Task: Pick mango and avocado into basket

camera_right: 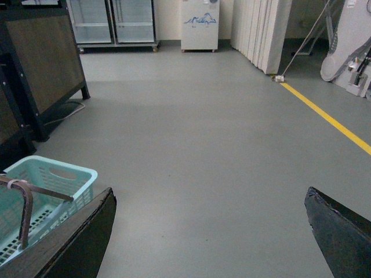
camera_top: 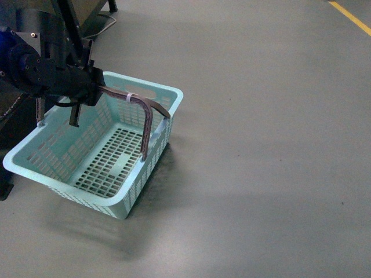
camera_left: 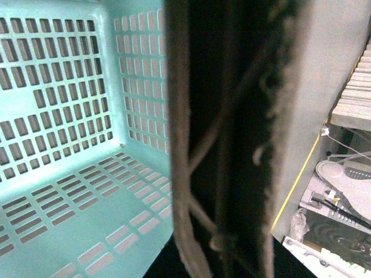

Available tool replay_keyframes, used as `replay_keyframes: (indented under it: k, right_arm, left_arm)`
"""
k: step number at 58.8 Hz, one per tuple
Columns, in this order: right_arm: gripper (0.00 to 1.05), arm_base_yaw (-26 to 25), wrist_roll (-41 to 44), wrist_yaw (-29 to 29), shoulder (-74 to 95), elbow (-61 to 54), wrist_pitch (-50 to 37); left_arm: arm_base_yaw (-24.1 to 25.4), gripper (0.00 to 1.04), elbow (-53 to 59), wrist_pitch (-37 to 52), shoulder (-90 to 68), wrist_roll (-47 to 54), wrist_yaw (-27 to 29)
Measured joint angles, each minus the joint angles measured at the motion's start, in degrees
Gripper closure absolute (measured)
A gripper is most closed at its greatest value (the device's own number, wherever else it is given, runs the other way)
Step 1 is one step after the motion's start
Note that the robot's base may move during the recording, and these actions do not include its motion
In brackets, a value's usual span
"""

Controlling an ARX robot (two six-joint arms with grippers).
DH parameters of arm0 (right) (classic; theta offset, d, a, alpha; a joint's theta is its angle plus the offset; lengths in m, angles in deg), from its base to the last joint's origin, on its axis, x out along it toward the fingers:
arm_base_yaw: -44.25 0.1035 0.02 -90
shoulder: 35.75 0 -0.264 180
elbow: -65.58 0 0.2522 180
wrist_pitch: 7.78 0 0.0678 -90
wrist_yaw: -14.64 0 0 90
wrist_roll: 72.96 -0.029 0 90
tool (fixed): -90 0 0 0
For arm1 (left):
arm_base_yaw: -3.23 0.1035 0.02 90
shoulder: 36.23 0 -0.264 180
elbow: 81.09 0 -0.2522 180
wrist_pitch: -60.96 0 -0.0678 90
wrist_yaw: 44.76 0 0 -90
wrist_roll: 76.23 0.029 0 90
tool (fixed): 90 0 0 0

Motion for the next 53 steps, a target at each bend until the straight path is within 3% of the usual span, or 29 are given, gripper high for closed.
replay_keyframes:
  k: [10, 28, 53]
  right_arm:
    - [0.08, 0.0, 0.0, 0.0, 0.0, 0.0, 0.0]
    - [0.08, 0.0, 0.0, 0.0, 0.0, 0.0, 0.0]
    - [0.08, 0.0, 0.0, 0.0, 0.0, 0.0, 0.0]
  left_arm:
    - [-0.83, 0.99, 9.22, 3.08, 6.05, -2.1, 1.77]
    - [-1.77, 0.99, 34.58, 7.02, 35.08, -6.49, 3.96]
    - [-6.86, 0.99, 48.13, -9.97, 76.08, -9.4, 10.78]
